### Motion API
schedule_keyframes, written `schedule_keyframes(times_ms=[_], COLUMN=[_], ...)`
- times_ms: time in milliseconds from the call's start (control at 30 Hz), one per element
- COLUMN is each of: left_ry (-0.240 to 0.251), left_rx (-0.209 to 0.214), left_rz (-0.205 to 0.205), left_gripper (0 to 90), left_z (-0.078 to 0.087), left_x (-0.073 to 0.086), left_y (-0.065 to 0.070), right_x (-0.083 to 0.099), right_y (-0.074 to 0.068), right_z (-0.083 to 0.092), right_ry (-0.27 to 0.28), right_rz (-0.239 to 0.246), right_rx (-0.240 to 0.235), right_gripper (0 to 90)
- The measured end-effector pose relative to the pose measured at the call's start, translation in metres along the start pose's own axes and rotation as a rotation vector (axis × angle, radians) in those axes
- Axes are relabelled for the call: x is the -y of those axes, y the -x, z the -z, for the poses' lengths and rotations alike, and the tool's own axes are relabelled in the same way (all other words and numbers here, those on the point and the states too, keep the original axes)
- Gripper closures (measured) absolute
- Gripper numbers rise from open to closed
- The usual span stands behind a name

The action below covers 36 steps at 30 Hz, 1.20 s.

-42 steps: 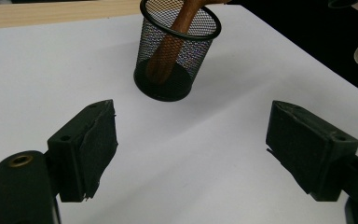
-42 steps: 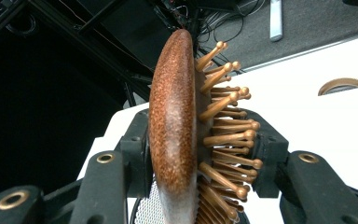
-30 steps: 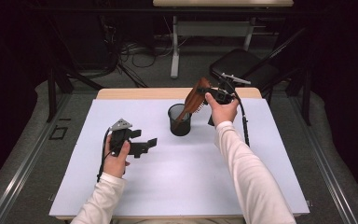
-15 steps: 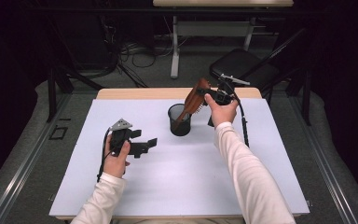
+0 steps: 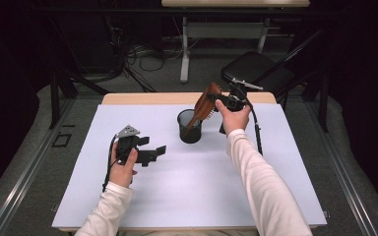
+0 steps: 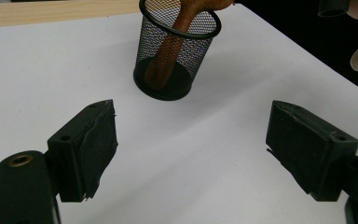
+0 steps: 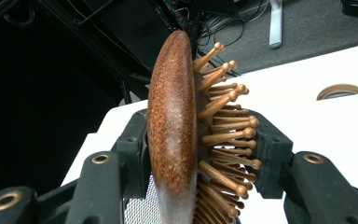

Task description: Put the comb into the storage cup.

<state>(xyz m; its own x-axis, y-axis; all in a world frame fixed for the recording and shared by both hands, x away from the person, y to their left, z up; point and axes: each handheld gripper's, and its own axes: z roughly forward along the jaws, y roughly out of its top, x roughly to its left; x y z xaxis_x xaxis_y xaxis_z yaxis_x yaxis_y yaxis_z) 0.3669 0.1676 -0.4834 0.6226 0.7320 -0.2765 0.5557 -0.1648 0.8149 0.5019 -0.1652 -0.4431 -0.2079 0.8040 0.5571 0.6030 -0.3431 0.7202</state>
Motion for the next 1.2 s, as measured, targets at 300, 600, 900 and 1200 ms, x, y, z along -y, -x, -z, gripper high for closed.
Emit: schedule_keyframes(times_ms=[300, 600, 900, 1200], left_ry=[-0.004, -0.003, -0.003, -0.002], left_rx=[-0.001, 0.0, 0.0, 0.0], left_rz=[0.0, 0.003, 0.003, 0.001], left_gripper=[16.5, 16.5, 16.5, 16.5], left_z=[-0.0002, -0.0004, -0.0003, -0.0001], left_x=[0.0001, 0.0002, 0.0001, 0.0], left_y=[0.0002, 0.0, -0.0002, -0.0003], right_x=[0.0004, 0.0003, 0.0016, 0.0025], right_y=[0.0001, 0.0005, -0.0017, -0.0025], right_z=[-0.0001, -0.0001, -0.0006, -0.0015], right_ry=[0.007, 0.006, 0.018, 0.018], right_rz=[0.013, 0.017, 0.049, 0.071], right_rx=[0.004, -0.001, 0.008, 0.018], right_gripper=[47.0, 47.2, 47.0, 46.3])
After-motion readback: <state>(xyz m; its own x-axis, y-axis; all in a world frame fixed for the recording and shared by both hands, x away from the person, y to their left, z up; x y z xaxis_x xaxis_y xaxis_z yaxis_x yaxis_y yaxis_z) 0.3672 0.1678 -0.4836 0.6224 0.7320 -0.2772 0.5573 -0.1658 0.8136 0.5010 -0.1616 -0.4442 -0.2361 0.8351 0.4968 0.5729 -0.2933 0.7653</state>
